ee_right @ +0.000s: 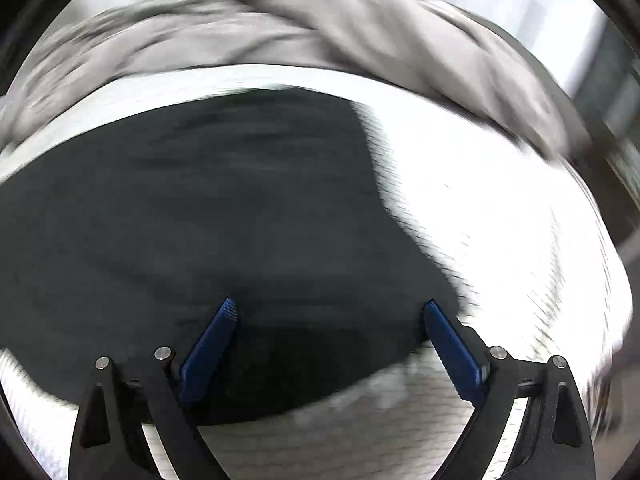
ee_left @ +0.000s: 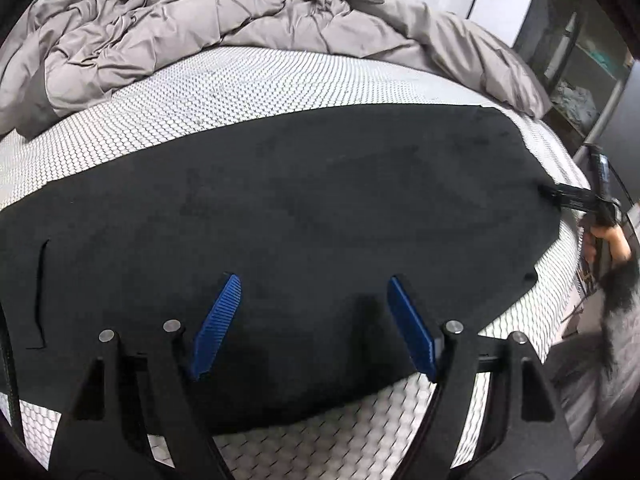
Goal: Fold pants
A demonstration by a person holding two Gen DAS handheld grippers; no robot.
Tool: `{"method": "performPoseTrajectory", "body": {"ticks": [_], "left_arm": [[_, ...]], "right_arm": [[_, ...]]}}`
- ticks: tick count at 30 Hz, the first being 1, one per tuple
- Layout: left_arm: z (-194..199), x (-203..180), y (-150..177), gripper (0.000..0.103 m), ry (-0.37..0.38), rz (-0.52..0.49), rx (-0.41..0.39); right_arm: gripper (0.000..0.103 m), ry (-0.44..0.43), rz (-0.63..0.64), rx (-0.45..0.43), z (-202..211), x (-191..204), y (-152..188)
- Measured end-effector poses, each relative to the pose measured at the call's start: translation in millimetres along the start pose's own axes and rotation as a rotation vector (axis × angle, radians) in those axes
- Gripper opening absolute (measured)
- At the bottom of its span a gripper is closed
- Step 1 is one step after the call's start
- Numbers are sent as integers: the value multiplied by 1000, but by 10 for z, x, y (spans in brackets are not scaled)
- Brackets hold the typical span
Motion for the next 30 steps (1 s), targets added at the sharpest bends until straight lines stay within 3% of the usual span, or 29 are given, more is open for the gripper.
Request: {"method": "performPoseTrajectory", "body": {"ticks": [2,5,8,11,13,15,18,20,23,26,28,30], "left_arm": [[-61,-161,-50,74,5,-29,0],[-153,-573,-235,75,69,-98,-29],[-239,-1122,-229,81,152,-155,-16],[-434,-1454,-143,81,173,-243,45],[-557,-1540,-76,82,132,-296,74],[-597,-1571,-17,84,118,-346,102],[-505,-1572,-6,84,131,-344,90],[-387,-1591,-75,84,186,-298,49],[-307,-1677,-278,84,240,-216,-35],[-495,-1773,-336,84,250,-201,-21],[-697,-1864,-233,84,225,-231,35],[-785,-1948,-128,86,147,-324,30]], "right_arm": [[98,-40,-50,-10,30,-50,10],[96,-7,45,-109,388,172,-55],[96,-166,101,-174,660,634,-101],[96,-263,204,-108,538,1093,-11],[95,-205,308,-43,371,1237,115],[95,-142,344,-41,341,1152,201],[95,-89,189,-39,393,556,246],[95,-114,1,-35,426,104,315],[95,-275,-306,-50,479,-395,419],[95,-468,-519,-46,424,-576,457],[95,-588,-622,-76,410,-575,427],[95,-677,-688,-100,293,-555,286]]}}
Point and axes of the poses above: each gripper's, at about its wrist camera, not at the fingertips, and z roughly against the way its jaws point, x to its left, y to its underside, the point moved 8 cm from there along -z, roughly the way its jaws point, and after that the axes turned 2 degrees about -y, right-handed, at the moved point
